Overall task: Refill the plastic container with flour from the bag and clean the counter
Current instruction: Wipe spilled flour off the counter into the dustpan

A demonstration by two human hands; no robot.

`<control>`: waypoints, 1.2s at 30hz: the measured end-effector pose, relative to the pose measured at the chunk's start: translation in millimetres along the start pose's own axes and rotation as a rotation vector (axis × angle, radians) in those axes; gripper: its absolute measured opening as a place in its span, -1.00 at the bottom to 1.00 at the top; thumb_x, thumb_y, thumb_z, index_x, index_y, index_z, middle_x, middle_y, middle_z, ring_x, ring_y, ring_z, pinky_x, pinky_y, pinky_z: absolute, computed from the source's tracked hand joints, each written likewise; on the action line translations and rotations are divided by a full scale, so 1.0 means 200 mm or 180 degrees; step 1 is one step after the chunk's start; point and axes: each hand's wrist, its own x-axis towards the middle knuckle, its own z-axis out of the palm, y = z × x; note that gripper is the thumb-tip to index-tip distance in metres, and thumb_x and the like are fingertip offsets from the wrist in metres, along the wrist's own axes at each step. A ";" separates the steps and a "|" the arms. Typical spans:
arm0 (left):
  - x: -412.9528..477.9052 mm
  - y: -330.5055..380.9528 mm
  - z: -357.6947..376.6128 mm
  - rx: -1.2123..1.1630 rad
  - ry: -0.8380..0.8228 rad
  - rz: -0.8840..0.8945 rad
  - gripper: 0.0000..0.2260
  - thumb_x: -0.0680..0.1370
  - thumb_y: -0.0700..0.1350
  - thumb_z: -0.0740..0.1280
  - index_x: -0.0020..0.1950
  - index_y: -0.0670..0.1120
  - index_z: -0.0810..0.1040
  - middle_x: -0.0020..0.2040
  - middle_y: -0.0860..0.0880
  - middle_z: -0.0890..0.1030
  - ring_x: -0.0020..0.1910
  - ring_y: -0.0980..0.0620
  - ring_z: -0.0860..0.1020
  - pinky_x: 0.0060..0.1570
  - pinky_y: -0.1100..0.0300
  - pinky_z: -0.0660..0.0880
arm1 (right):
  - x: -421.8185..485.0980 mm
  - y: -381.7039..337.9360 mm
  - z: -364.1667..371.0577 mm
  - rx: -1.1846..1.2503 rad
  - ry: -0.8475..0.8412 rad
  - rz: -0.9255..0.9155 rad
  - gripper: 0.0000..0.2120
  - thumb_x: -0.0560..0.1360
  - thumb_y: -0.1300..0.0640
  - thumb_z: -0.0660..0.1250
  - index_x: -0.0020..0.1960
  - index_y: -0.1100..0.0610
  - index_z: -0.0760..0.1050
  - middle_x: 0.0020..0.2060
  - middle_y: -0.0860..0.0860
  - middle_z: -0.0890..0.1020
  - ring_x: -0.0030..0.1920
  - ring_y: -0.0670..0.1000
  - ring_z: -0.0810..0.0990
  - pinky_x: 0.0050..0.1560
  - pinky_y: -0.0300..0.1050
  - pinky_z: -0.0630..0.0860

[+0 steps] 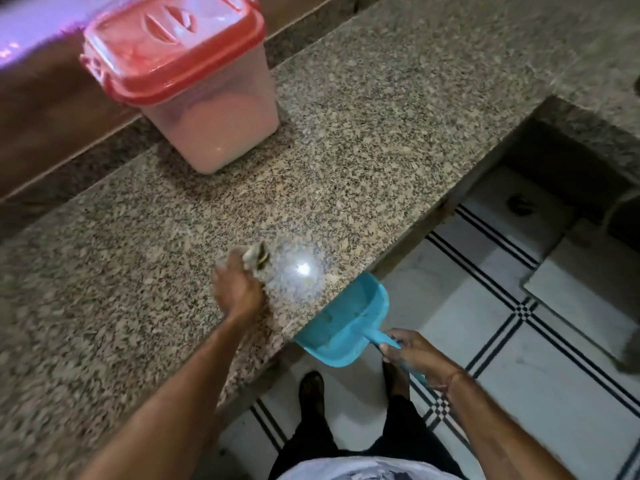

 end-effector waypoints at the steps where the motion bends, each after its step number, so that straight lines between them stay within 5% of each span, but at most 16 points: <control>1: -0.01 -0.02 0.02 0.0121 -0.0013 -0.0210 -0.79 0.70 0.08 0.12 0.27 0.09 0.44 0.09 -0.09 0.51 0.06 -0.09 0.50 0.01 0.04 0.42 | 0.01 0.00 -0.04 -0.0040 -0.0099 0.0017 -0.93 0.60 0.23 0.37 0.01 0.24 0.60 -0.24 0.06 0.50 -0.27 -0.08 0.45 -0.33 -0.33 0.40; 3: -0.05 0.04 0.09 -0.0002 -0.0116 -0.0363 -0.83 0.71 0.05 0.12 0.28 0.10 0.39 0.15 -0.11 0.48 0.10 -0.11 0.49 0.01 0.02 0.49 | 0.03 0.00 -0.10 -0.0054 -0.0274 0.0041 -0.95 0.60 0.24 0.37 -0.01 0.18 0.60 -0.28 0.00 0.50 -0.28 -0.10 0.45 -0.31 -0.33 0.40; 6: -0.18 0.25 0.25 -0.0256 -0.0368 -0.0055 -0.83 0.71 -0.03 0.13 0.27 0.16 0.39 0.12 -0.09 0.50 -0.05 -0.06 0.55 -0.35 0.09 0.54 | 0.05 -0.01 -0.19 -0.0177 -0.0463 0.0029 -0.92 0.60 0.23 0.37 -0.07 0.13 0.59 -0.30 -0.03 0.50 -0.28 -0.10 0.45 -0.29 -0.32 0.40; 10: -0.32 0.41 0.30 -0.0421 -0.0446 0.0405 -0.76 0.71 0.13 0.10 0.29 0.12 0.45 0.02 -0.05 0.60 -0.14 -0.09 0.63 -0.32 -0.07 0.64 | 0.06 -0.04 -0.31 -0.0404 -0.0711 -0.0074 -0.95 0.60 0.17 0.39 -0.01 0.16 0.60 -0.24 0.00 0.54 -0.22 -0.07 0.49 -0.23 -0.29 0.45; 13: -0.32 0.32 0.19 -0.0293 -0.0101 -0.0341 -0.82 0.73 -0.04 0.14 0.29 0.01 0.45 0.02 -0.09 0.62 -0.21 -0.05 0.63 -0.44 0.01 0.61 | 0.07 -0.08 -0.35 -0.0448 -0.0738 -0.0067 -0.96 0.59 0.17 0.40 -0.01 0.14 0.60 -0.27 -0.04 0.56 -0.24 -0.11 0.51 -0.22 -0.31 0.47; 16: -0.40 0.12 0.07 0.0420 0.0130 -0.1317 -0.82 0.69 -0.09 0.19 0.29 0.01 0.36 0.05 -0.14 0.55 -0.12 -0.12 0.58 -0.28 0.00 0.62 | 0.09 -0.09 -0.35 -0.0438 -0.0820 -0.0054 -0.98 0.60 0.20 0.38 -0.01 0.13 0.59 -0.29 -0.06 0.55 -0.24 -0.09 0.50 -0.18 -0.25 0.47; 19: -0.48 0.11 0.08 0.0681 0.0131 -0.1488 -0.79 0.66 -0.14 0.23 0.29 -0.04 0.35 0.08 -0.16 0.49 -0.03 -0.13 0.54 -0.28 0.06 0.50 | 0.10 -0.10 -0.34 -0.0486 -0.0918 -0.0066 -0.93 0.61 0.24 0.36 -0.05 0.12 0.57 -0.33 -0.09 0.53 -0.28 -0.11 0.48 -0.23 -0.29 0.44; 21: -0.50 0.20 0.14 0.0625 0.0207 -0.1334 -0.84 0.67 -0.09 0.25 0.22 -0.05 0.39 0.05 -0.12 0.51 -0.07 -0.08 0.53 -0.33 0.16 0.38 | 0.09 -0.10 -0.34 -0.0569 -0.0935 -0.0058 -0.91 0.61 0.25 0.36 -0.05 0.10 0.58 -0.34 -0.10 0.53 -0.31 -0.14 0.46 -0.28 -0.34 0.43; 25: -0.45 0.41 0.28 0.0366 0.0067 -0.1028 -0.81 0.64 -0.13 0.29 0.24 -0.05 0.38 0.05 -0.07 0.48 -0.07 -0.03 0.50 -0.22 0.13 0.46 | 0.08 -0.10 -0.33 -0.0698 -0.0961 -0.0040 -0.90 0.61 0.25 0.35 -0.05 0.11 0.58 -0.29 -0.04 0.53 -0.28 -0.12 0.47 -0.28 -0.38 0.42; 28: -0.41 0.48 0.32 0.0151 -0.0139 -0.0633 -0.86 0.71 -0.08 0.19 0.26 -0.04 0.40 0.03 -0.06 0.52 -0.07 -0.01 0.50 -0.26 0.18 0.41 | 0.07 -0.09 -0.35 -0.0676 -0.1013 -0.0050 -0.93 0.58 0.19 0.39 -0.08 0.08 0.60 -0.24 0.02 0.55 -0.21 -0.05 0.49 -0.17 -0.24 0.46; 32: -0.36 0.39 0.28 -0.0590 -0.0758 -0.0032 -0.71 0.72 0.11 0.10 0.33 0.05 0.50 0.07 -0.07 0.55 0.00 -0.08 0.56 -0.09 0.01 0.61 | 0.07 -0.09 -0.38 -0.0718 -0.0924 -0.0056 -0.94 0.57 0.18 0.39 -0.08 0.09 0.59 -0.21 0.05 0.54 -0.18 -0.02 0.49 -0.14 -0.17 0.46; 36: -0.45 0.38 0.29 -0.0107 -0.0639 0.0529 -0.69 0.68 0.02 0.24 0.41 0.11 0.55 0.09 -0.03 0.47 0.06 -0.04 0.42 -0.02 0.06 0.48 | 0.07 -0.11 -0.36 -0.0744 -0.0863 -0.0059 -0.86 0.61 0.23 0.35 -0.10 0.05 0.56 -0.25 0.01 0.54 -0.22 -0.05 0.48 -0.21 -0.27 0.45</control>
